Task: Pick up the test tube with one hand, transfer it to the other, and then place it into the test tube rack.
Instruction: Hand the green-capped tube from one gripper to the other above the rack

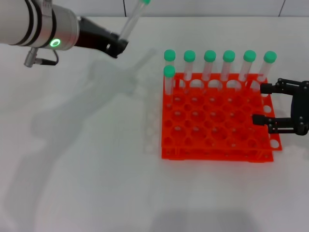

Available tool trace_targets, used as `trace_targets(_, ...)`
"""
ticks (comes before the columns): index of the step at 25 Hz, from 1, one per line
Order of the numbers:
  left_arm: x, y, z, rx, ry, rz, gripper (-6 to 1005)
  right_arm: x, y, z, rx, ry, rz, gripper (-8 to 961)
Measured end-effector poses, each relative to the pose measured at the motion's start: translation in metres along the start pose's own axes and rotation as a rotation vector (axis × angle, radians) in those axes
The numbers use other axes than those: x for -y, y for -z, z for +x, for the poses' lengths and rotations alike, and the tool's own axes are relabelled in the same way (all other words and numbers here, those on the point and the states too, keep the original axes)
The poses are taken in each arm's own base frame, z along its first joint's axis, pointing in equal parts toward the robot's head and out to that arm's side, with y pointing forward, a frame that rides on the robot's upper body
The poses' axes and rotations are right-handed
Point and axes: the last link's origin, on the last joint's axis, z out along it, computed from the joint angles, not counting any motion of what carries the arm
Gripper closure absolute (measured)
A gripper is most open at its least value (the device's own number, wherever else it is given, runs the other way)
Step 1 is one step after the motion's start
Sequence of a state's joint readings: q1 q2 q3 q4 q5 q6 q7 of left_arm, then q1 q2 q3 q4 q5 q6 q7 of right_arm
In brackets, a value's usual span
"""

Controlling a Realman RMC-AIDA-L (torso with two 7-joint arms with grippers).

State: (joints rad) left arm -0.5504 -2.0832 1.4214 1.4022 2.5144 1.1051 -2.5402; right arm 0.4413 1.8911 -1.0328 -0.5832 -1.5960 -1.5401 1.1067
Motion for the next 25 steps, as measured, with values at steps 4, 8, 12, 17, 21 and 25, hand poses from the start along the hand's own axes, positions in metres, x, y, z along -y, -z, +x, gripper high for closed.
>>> trace_targets(4,-0.004,0.001,0.004,-0.162,-0.067,-0.079,806,-0.001,0.001,0.000,0.012,-0.006,0.001,215)
trace_targets(8,-0.007,0.004,0.004,-0.295,-0.107,-0.177,804,-0.002,0.000,-0.002,0.026,-0.011,-0.003,218)
trace_targets(12,-0.005,0.002,0.001,-0.357,-0.145,-0.308,802,-0.004,-0.002,-0.006,0.042,-0.006,-0.021,221)
trace_targets(17,-0.005,-0.008,-0.007,-0.346,-0.196,-0.509,800,-0.005,-0.005,-0.008,0.058,-0.004,-0.016,225)
trace_targets(21,-0.009,-0.016,-0.004,-0.339,-0.250,-0.612,799,-0.005,-0.003,-0.012,0.079,-0.009,-0.020,228)
trace_targets(25,-0.015,-0.020,-0.002,-0.304,-0.296,-0.663,797,-0.004,0.003,-0.018,0.124,-0.038,-0.017,231)
